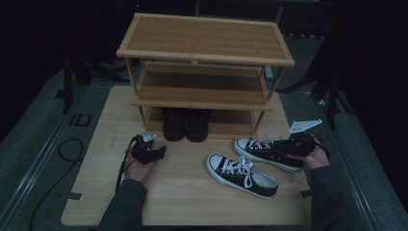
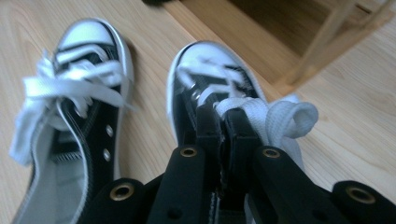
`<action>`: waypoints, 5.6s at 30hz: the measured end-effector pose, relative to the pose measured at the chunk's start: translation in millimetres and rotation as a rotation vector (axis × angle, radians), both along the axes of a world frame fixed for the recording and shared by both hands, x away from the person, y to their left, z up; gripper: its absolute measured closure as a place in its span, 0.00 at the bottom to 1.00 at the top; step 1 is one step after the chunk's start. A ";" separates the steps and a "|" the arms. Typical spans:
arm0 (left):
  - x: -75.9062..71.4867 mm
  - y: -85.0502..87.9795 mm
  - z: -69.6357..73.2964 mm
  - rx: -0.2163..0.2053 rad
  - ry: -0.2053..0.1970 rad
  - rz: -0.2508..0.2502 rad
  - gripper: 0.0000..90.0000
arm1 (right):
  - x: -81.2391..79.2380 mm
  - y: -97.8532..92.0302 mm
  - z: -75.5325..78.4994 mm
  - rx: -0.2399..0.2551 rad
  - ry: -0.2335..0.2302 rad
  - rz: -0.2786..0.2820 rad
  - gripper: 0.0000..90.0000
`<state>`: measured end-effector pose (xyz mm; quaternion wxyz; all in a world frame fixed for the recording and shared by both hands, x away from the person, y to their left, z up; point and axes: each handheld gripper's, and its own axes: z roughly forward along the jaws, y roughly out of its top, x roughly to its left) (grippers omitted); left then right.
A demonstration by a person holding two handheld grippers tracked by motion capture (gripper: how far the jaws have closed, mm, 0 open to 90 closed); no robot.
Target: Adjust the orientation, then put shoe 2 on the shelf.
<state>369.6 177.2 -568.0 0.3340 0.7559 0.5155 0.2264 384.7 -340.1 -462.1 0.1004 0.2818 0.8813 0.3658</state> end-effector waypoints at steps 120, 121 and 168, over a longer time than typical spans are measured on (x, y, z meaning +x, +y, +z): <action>0.0 -0.4 -0.1 -0.001 -0.001 0.004 0.40 | -30.6 51.2 -19.2 -0.122 0.038 0.158 0.47; 0.0 -0.4 -0.1 -0.001 -0.001 0.003 0.40 | -30.9 51.9 -19.4 -0.129 0.037 0.157 0.47; 0.0 -0.4 -0.1 -0.002 -0.001 0.004 0.40 | -20.1 83.2 -34.9 -0.251 0.057 0.260 0.95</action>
